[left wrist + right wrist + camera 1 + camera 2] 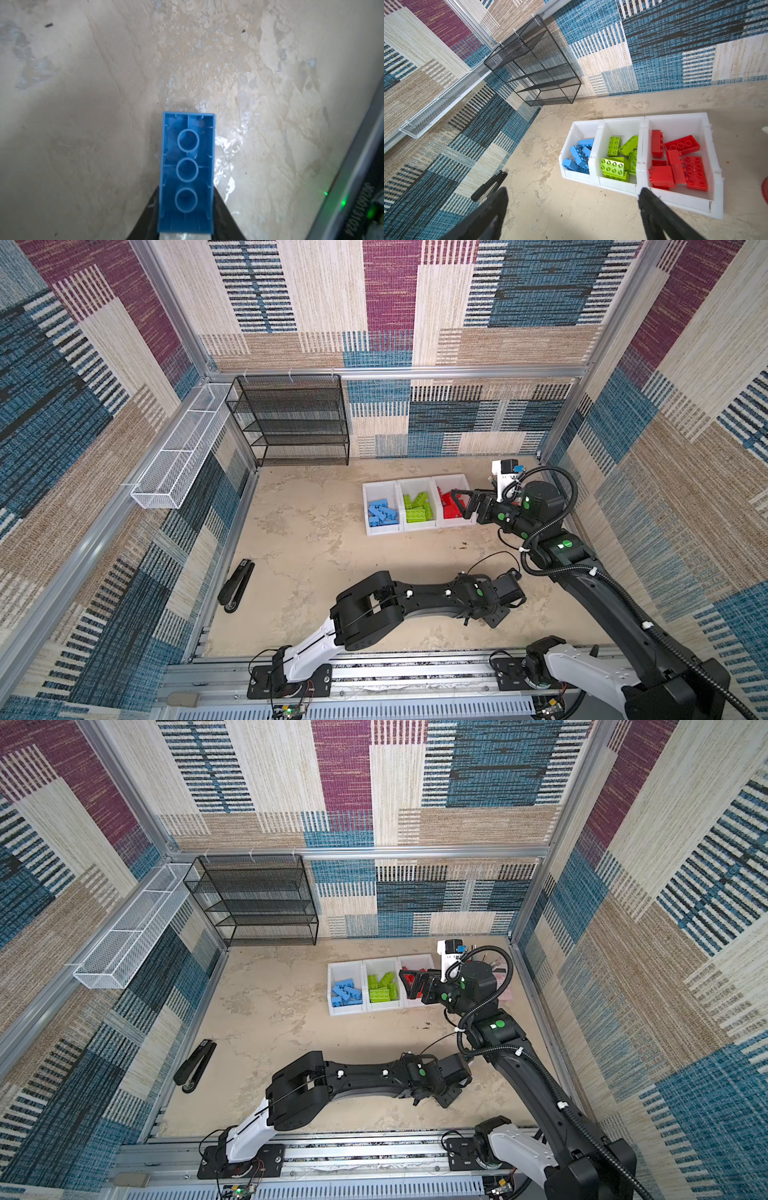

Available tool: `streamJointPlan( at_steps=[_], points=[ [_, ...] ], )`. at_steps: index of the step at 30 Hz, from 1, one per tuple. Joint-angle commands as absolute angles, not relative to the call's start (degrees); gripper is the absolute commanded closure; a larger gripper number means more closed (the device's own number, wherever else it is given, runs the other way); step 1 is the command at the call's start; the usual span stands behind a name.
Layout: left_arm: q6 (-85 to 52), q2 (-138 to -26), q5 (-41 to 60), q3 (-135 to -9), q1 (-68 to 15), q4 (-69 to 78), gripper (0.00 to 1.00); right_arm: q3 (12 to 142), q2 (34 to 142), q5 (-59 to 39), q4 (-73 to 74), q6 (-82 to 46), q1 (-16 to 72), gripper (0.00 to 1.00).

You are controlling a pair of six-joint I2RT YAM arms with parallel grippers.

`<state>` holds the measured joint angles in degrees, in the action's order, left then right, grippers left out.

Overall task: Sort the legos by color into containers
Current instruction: 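Carry the blue brick with the left gripper over the blue compartment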

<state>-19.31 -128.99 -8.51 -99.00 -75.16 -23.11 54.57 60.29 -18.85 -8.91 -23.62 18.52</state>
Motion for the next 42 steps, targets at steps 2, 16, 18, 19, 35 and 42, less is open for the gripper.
streamJointPlan(
  at_steps=[2, 16, 18, 19, 35, 42],
  points=[
    [-18.1, -124.3, -11.9, -94.7, -74.6, -22.2, 0.77, 54.2, 60.0, -16.8, -8.4, -22.6, 18.5, 0.01],
    [-22.3, -105.2, -15.4, -73.3, -69.1, -20.4, 0.77, 51.2, 61.0, -14.9, -7.8, -23.2, 17.9, 0.01],
    [-22.7, -102.2, -15.9, -70.8, -68.0, -20.7, 0.77, 50.1, 61.2, -15.1, -7.2, -23.6, 17.7, 0.01],
    [-22.8, -100.9, -16.4, -69.7, -67.5, -21.0, 0.77, 49.7, 61.3, -15.2, -6.8, -23.6, 17.6, 0.01],
    [-20.7, -88.9, -13.4, -66.1, -51.0, -25.1, 0.76, 38.7, 68.4, -19.2, 0.0, -24.2, 14.6, 0.01],
    [-19.3, -94.6, -12.1, -73.7, -41.7, -26.3, 0.76, 37.5, 71.3, -21.5, 1.7, -24.1, 14.7, 0.01]
  ],
)
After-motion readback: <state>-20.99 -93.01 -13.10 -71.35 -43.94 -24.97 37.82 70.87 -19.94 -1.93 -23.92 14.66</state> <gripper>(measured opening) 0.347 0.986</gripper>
